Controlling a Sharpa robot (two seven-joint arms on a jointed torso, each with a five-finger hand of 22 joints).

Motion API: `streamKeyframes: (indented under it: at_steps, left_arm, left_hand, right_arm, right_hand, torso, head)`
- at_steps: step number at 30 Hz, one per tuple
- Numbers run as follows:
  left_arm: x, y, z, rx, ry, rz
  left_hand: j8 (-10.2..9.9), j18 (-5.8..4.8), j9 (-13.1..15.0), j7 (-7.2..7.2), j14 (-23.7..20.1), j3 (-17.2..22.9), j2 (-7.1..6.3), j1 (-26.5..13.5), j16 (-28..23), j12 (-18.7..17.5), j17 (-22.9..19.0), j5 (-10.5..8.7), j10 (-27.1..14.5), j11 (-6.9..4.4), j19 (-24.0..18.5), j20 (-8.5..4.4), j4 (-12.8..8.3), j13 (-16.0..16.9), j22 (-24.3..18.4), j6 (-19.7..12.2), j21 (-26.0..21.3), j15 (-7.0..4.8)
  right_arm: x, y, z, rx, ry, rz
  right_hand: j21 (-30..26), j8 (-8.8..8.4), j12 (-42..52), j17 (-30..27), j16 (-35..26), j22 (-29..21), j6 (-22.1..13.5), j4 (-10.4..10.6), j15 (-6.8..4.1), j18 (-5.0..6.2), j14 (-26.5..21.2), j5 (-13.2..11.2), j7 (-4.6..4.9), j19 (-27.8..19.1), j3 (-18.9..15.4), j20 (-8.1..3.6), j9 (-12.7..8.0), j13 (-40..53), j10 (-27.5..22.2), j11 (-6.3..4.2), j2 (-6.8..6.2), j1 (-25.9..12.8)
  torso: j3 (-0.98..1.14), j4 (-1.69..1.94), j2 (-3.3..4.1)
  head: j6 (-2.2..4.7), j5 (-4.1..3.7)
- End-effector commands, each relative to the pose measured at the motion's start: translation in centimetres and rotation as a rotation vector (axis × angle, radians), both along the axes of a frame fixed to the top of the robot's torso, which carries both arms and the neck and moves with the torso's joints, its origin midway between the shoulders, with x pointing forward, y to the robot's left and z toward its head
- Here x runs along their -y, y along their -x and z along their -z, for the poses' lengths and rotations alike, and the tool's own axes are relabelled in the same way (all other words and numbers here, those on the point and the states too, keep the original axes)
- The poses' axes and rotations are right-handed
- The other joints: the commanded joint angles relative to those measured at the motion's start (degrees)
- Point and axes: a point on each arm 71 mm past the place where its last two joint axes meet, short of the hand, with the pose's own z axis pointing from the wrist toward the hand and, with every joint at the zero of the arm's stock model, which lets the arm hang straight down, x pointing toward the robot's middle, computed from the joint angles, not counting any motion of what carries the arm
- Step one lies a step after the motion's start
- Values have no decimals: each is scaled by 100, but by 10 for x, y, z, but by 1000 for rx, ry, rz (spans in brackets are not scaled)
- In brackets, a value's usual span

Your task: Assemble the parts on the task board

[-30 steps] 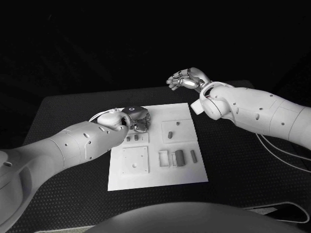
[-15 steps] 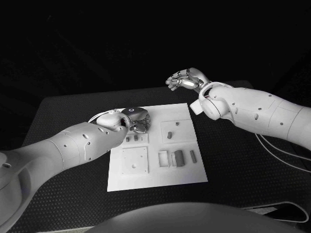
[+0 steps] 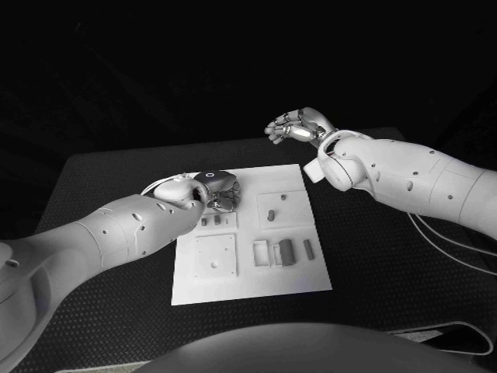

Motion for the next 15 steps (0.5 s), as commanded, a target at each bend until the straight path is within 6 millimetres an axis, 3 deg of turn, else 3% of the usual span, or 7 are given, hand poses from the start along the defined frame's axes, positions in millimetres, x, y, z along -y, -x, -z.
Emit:
streamKeyframes:
  at_steps: [1,15]
  left_arm:
    - [-2,9,18,-69,-48,14]
    - [-7,8,11,-16,49,-5]
  left_hand:
    - [9,699,9,15,2,35,44,28,33,-9,-15,-11,60,9,12,-25,-1,8,11,45,-35,-26]
    - [53,678,27,-23,7,111,71,36,46,11,-56,61,168,-36,47,-58,-3,44,17,135,-53,-70]
  right_arm:
    - [-2,0,-1,7,2,-11]
    - [-1,1,-1,8,1,-11]
  right_hand:
    - [-27,-33,-26,10,-32,-1,-46,-9,23,99,-1,-10,105,-21,12,14,-9,-2,-8,31,23,-43]
    - [-27,-33,-27,10,-33,0,-46,-9,23,100,0,-10,105,-22,11,14,-10,-2,-7,31,20,-43]
  torso:
    - [4,-1,-4]
    - [8,3,-4]
  head:
    - [0,0]
    - [0,-9]
